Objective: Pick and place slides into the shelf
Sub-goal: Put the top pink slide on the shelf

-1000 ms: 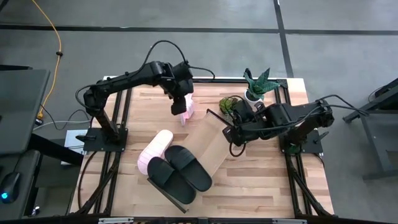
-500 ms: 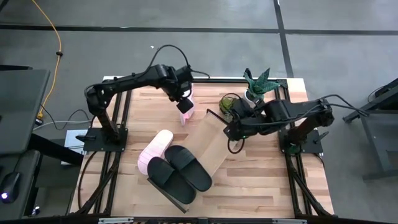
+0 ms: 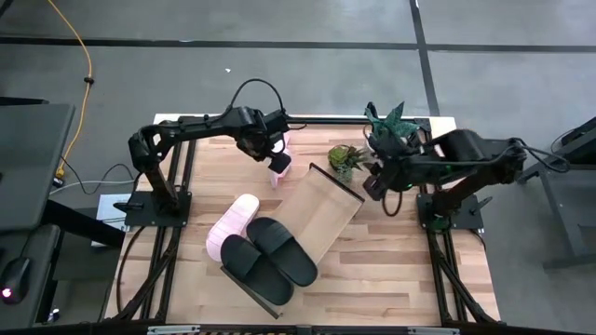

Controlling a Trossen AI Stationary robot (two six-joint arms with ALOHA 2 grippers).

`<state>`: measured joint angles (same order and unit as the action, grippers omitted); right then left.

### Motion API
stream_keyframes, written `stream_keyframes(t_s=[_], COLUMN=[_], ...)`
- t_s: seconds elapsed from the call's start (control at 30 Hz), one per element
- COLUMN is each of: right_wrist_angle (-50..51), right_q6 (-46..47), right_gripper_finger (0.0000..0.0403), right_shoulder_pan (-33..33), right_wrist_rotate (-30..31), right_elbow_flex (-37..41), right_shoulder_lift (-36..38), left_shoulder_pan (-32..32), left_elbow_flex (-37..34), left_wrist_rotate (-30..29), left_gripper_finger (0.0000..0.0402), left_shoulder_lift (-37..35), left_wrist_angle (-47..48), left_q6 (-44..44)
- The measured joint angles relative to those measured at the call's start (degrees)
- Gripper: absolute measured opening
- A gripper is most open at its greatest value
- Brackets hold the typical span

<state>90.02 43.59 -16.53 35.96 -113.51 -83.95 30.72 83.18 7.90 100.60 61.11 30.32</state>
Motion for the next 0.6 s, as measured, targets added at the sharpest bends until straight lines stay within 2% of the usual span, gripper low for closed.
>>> stream_keyframes(t_s=[0.2, 0.6], right_wrist_angle=[0.00, 0.00], right_q6=[-5.20, -8.06], right_gripper_finger=[0.0182, 0.0184], right_shoulder_pan=[0.00, 0.00], right_wrist_rotate=[0.51, 1.10], right_elbow_flex=[0.00, 0.00], right_shoulder_lift=[0.96, 0.71], left_shoulder_pan=[0.00, -0.04], left_elbow_flex=[0.00, -0.11], left_wrist_rotate=[-1.14, -2.59], left_gripper_finger=[0.0345, 0.0326], left_shoulder_lift=[0.00, 1.48], left_wrist_angle=[-3.07, -0.69], left_q6=[4.51, 4.64])
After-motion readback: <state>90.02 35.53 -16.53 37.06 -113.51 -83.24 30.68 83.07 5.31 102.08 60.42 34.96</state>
